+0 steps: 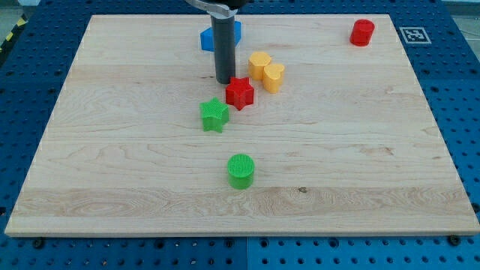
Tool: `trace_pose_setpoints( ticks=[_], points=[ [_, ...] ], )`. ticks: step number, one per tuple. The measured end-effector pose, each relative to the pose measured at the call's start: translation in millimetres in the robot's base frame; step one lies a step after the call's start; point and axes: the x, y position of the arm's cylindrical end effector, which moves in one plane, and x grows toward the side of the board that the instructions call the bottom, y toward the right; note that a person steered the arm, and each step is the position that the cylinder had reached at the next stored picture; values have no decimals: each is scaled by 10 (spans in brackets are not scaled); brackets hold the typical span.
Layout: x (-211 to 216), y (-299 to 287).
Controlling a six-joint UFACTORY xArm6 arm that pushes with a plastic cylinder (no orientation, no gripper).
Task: Push blue cube into the blue triangle
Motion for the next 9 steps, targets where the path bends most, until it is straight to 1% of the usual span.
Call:
trace_pose_setpoints(
  ticks=[3, 5, 6, 9],
  points=[
    [-50, 96],
    [-287, 97],
    [-378, 255],
    [-410, 500]
  ],
)
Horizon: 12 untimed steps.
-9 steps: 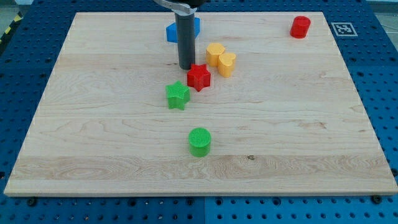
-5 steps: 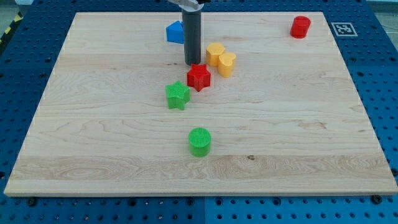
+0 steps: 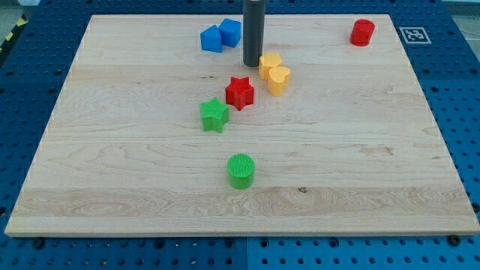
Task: Push blue cube into the blue triangle
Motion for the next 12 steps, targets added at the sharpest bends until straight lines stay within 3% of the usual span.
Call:
trace_pose_setpoints(
  ticks=[2, 4, 10, 12],
  points=[
    [-414, 384],
    [-892, 403],
    [-714, -712],
    [-714, -401]
  ],
)
